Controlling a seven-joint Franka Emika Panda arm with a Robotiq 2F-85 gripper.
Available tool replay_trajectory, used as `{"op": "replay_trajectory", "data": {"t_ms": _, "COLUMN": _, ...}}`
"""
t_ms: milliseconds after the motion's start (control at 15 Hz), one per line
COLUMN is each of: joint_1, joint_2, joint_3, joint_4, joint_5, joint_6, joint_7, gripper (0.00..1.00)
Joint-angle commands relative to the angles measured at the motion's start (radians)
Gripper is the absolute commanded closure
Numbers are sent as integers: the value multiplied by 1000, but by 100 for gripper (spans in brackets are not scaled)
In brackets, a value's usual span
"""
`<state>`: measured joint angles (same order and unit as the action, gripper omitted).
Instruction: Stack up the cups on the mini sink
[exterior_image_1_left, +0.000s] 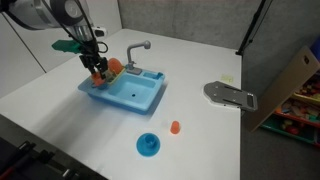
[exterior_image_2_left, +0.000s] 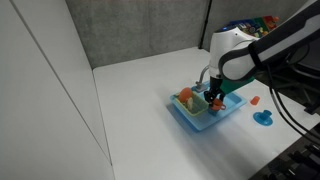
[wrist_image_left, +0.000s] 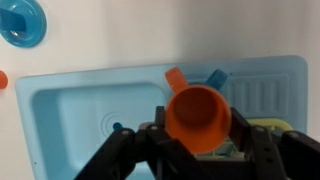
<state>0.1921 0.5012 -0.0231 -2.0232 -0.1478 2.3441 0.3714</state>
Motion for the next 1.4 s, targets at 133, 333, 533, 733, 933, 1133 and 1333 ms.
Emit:
{"op": "replay_trajectory", "data": {"t_ms": 133, "joint_1": 6, "joint_2": 23, "joint_3": -8, "joint_4": 35, "joint_5": -5, "joint_6": -9, "joint_7": 7, "gripper": 63}}
{"op": "replay_trajectory", "data": {"t_ms": 333, "joint_1": 6, "joint_2": 6, "joint_3": -2, "joint_4": 20, "joint_5": -2, "joint_6": -4, "joint_7": -2, "gripper": 14}}
{"op": "replay_trajectory", "data": {"t_ms": 533, "joint_1": 1, "joint_2": -26, "joint_3": 4, "joint_4": 2, "joint_5": 8, "joint_6": -18, "joint_7": -10, "gripper": 5}}
{"op": "replay_trajectory", "data": {"t_ms": 733, "joint_1": -1, "joint_2": -64, "joint_3": 2, "joint_4": -8, "joint_5": 9, "joint_6": -32, "joint_7": -4, "gripper": 0}}
{"op": "replay_trajectory", "data": {"t_ms": 933, "joint_1": -5, "joint_2": -110, "joint_3": 1, "joint_4": -14, "joint_5": 11, "joint_6": -63, "joint_7": 3, "gripper": 0}}
{"op": "replay_trajectory", "data": {"t_ms": 1133, "joint_1": -15, "joint_2": -162, "joint_3": 6, "joint_4": -23, "joint_5": 17, "joint_6": -110, "joint_7": 1, "gripper": 0}}
{"op": "replay_trajectory", "data": {"t_ms": 1333, "joint_1": -35, "joint_2": -222, "joint_3": 15, "joint_4": -44, "joint_5": 31, "joint_6": -144, "joint_7": -29, "gripper": 0}}
